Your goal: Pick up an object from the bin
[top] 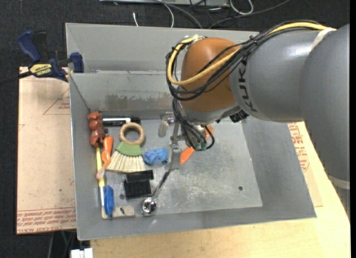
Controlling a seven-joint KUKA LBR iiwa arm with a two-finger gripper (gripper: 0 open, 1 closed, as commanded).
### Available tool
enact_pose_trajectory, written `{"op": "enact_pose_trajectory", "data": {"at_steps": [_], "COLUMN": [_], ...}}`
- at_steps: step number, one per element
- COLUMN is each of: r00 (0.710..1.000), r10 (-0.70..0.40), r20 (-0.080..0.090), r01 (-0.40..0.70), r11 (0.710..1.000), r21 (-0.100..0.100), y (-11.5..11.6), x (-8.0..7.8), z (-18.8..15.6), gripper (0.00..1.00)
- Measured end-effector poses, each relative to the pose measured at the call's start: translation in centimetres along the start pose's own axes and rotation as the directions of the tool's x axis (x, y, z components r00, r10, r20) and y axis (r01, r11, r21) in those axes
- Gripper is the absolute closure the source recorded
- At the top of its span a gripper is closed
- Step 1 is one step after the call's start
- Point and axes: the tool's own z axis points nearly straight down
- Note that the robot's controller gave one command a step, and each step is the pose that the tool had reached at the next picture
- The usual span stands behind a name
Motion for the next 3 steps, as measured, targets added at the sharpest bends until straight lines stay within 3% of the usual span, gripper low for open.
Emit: {"op": "enact_pose_trajectory", "data": {"at_steps": [1,2,3], "r00": [1.0,0.998,0.999], "r10": [0.003,0.058,0.042], "r20": [0.007,0.009,0.013], "r01": [-0.003,-0.058,-0.041], "r11": [1.0,0.998,0.999], "r21": [-0.001,-0.003,-0.003], "y": [-0.1,1.6,1.8], "x": [-0.2,-1.2,-1.0], "z": [-0.5,7.2,8.1], "gripper": [0.0,0.0,0.0]}}
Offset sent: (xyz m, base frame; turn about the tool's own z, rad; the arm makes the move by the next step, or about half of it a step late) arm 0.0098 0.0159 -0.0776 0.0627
